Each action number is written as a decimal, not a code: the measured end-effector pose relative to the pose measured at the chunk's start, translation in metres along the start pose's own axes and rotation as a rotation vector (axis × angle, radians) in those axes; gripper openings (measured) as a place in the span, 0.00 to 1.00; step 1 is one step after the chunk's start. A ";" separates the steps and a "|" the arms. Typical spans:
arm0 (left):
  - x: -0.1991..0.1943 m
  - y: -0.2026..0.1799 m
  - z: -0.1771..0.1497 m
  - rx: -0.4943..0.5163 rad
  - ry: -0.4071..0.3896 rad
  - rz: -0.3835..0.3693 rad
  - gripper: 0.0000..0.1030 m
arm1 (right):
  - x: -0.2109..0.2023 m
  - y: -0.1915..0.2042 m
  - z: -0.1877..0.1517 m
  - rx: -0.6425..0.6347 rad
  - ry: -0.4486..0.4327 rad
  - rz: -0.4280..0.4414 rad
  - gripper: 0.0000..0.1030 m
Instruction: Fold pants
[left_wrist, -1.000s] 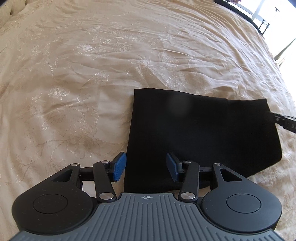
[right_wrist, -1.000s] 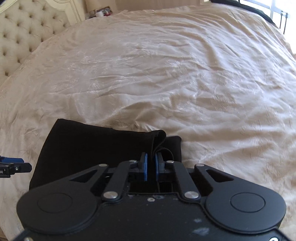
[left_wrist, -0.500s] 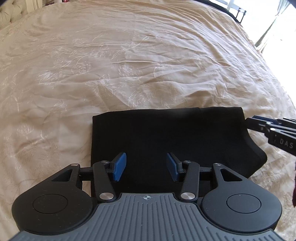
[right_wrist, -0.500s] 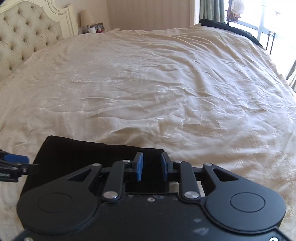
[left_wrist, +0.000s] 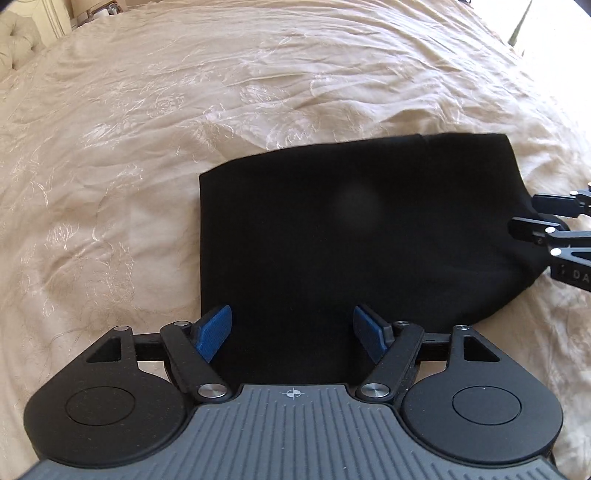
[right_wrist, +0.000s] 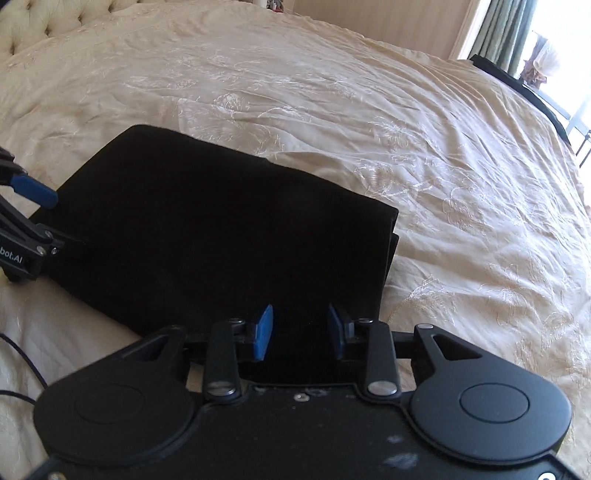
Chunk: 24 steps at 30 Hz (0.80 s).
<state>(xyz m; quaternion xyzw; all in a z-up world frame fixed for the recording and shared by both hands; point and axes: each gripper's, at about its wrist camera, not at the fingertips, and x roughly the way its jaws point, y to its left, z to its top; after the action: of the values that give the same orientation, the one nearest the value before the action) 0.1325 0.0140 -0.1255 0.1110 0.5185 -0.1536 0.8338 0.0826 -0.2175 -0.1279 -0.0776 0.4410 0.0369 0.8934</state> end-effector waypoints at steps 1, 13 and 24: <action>-0.001 0.005 0.004 -0.021 -0.006 -0.004 0.69 | -0.005 -0.009 0.004 0.064 -0.033 -0.009 0.46; 0.058 0.055 0.025 -0.263 0.152 -0.191 0.99 | 0.062 -0.098 -0.002 0.598 0.187 0.207 0.64; 0.064 0.033 0.022 -0.343 0.085 -0.087 1.00 | 0.079 -0.071 0.001 0.540 0.156 0.206 0.91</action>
<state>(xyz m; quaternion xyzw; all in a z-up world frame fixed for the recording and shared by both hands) 0.1896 0.0283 -0.1729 -0.0492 0.5764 -0.0941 0.8102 0.1409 -0.2878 -0.1825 0.2054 0.5076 0.0026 0.8367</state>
